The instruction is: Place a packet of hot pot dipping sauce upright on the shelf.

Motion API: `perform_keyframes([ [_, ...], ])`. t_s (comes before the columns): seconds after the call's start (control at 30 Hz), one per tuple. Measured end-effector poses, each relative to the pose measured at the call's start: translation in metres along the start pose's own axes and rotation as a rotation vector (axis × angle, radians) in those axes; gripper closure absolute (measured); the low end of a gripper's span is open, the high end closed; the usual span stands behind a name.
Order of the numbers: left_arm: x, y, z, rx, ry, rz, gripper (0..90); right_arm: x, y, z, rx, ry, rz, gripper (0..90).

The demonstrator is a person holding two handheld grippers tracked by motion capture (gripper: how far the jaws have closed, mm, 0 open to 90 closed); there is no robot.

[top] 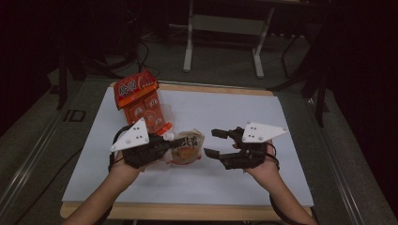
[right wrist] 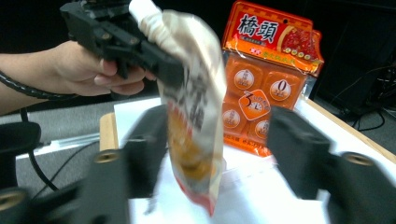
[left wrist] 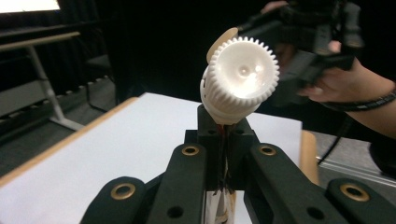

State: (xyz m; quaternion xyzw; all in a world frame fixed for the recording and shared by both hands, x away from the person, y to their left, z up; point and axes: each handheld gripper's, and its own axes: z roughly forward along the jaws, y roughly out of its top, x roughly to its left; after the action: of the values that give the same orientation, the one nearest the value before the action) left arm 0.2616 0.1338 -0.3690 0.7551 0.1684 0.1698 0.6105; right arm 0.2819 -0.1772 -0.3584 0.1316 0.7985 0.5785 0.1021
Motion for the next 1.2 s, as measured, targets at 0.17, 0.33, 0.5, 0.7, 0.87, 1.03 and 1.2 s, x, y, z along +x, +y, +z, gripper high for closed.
perform_keyframes([
  [0.17, 0.019, 0.017, -0.007, -0.044, 0.049, 0.02, 88.5, -0.003, -0.006, -0.004, -0.016, 0.023, 0.02, 14.0],
  [0.33, 0.03, 0.023, -0.011, -0.052, 0.078, 0.034, 88.5, -0.005, -0.009, -0.006, -0.013, 0.037, 0.02, 11.9],
  [0.5, 0.046, 0.018, -0.017, -0.085, 0.106, 0.033, 88.4, -0.005, -0.014, -0.004, 0.008, 0.028, 0.023, 12.3],
  [0.7, 0.065, 0.005, -0.025, -0.091, 0.131, 0.039, 88.4, -0.007, -0.017, -0.003, 0.007, 0.023, 0.028, 12.8],
  [0.87, 0.078, -0.006, -0.03, -0.057, 0.164, 0.049, 88.4, -0.008, -0.02, -0.001, 0.015, 0.013, 0.022, 13.2],
  [1.03, 0.087, -0.019, -0.033, -0.045, 0.145, 0.034, 88.4, -0.01, -0.024, 0.001, 0.016, 0.011, 0.027, 13.4],
  [1.2, 0.089, -0.028, -0.034, -0.013, 0.124, 0.043, 88.3, -0.011, -0.026, 0.002, 0.02, 0.01, 0.032, 13.4],
])
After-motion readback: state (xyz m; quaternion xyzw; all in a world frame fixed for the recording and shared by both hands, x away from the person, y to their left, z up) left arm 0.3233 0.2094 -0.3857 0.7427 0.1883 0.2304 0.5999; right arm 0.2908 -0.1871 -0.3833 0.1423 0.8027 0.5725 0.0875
